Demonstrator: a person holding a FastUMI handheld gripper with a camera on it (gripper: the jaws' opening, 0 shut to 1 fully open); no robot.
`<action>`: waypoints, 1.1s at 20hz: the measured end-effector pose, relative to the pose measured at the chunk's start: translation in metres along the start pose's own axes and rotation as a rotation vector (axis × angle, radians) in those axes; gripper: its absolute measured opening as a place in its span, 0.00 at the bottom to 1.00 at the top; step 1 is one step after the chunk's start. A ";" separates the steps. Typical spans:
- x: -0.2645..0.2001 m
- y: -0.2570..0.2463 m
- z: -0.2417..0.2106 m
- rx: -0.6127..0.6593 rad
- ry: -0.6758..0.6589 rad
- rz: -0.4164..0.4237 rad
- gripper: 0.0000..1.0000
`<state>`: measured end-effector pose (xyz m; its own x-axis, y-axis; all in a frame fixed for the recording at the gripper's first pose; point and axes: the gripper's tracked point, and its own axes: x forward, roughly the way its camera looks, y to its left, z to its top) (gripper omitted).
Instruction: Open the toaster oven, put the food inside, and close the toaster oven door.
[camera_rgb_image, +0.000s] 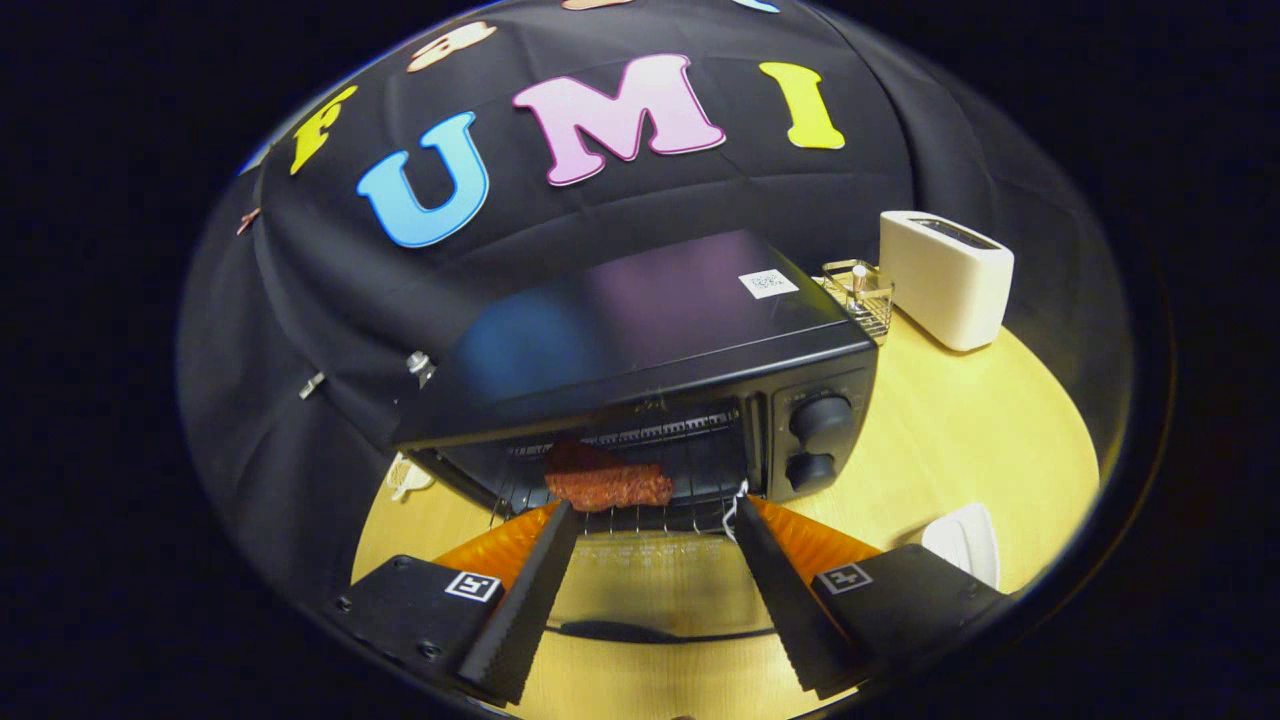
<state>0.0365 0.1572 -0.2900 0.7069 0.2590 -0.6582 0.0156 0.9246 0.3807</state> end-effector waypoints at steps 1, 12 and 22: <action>-0.009 0.005 -0.005 -0.011 0.006 0.008 0.98; -0.039 0.022 -0.124 -0.083 0.236 0.012 0.98; 0.005 0.018 -0.176 -0.131 0.356 -0.123 0.99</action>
<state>-0.0845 0.2246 -0.4009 0.4159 0.2034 -0.8864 -0.0219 0.9766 0.2139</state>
